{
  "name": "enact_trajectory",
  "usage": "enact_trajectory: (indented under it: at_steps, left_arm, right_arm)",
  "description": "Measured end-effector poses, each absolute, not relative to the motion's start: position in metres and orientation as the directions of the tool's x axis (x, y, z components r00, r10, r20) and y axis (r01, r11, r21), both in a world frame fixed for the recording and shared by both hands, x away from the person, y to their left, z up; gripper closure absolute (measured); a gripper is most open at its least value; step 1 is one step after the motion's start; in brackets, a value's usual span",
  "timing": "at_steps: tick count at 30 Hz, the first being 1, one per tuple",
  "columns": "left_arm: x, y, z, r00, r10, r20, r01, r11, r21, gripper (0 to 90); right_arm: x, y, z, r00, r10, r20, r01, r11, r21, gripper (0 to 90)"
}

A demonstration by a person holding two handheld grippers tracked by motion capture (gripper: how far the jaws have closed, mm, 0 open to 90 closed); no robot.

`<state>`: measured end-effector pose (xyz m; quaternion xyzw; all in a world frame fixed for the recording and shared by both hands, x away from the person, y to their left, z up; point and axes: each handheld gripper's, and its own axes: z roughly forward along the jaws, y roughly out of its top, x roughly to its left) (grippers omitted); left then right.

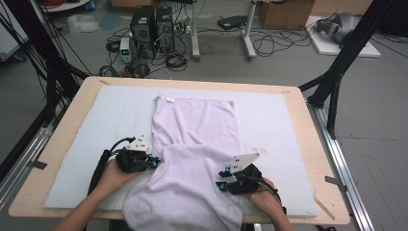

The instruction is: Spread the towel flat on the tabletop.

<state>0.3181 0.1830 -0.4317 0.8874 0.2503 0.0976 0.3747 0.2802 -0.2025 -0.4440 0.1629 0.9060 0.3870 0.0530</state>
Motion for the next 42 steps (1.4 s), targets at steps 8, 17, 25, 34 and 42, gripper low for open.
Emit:
enact_trajectory:
  at_steps: [8, 17, 25, 34, 42]
  left_arm:
    - [0.315, 0.225, -0.400, 0.788, 0.613, 0.050, 0.367, -0.534, 0.762, 66.1]
    - [0.285, 0.204, -0.426, 0.899, 0.438, -0.002, 0.304, -0.619, 0.724, 71.1]
    - [0.277, 0.202, -0.437, 0.911, 0.412, 0.002, 0.287, -0.639, 0.714, 88.9]
    - [0.240, 0.217, -0.422, 0.934, 0.358, -0.010, 0.244, -0.616, 0.749, 89.8]
    - [0.240, 0.222, -0.412, 0.926, 0.377, -0.001, 0.240, -0.586, 0.774, 66.7]
  right_arm:
    - [0.281, -0.203, -0.442, -0.942, 0.335, 0.011, 0.244, 0.662, 0.709, 57.6]
    - [0.265, -0.209, -0.434, -0.950, 0.306, 0.054, 0.247, 0.637, 0.730, 58.4]
    - [0.265, -0.208, -0.444, -0.949, 0.310, 0.058, 0.255, 0.645, 0.720, 85.4]
    - [0.252, -0.217, -0.431, -0.971, 0.230, 0.071, 0.207, 0.646, 0.735, 88.1]
    - [0.245, -0.230, -0.411, -0.960, 0.266, 0.084, 0.229, 0.583, 0.780, 63.6]
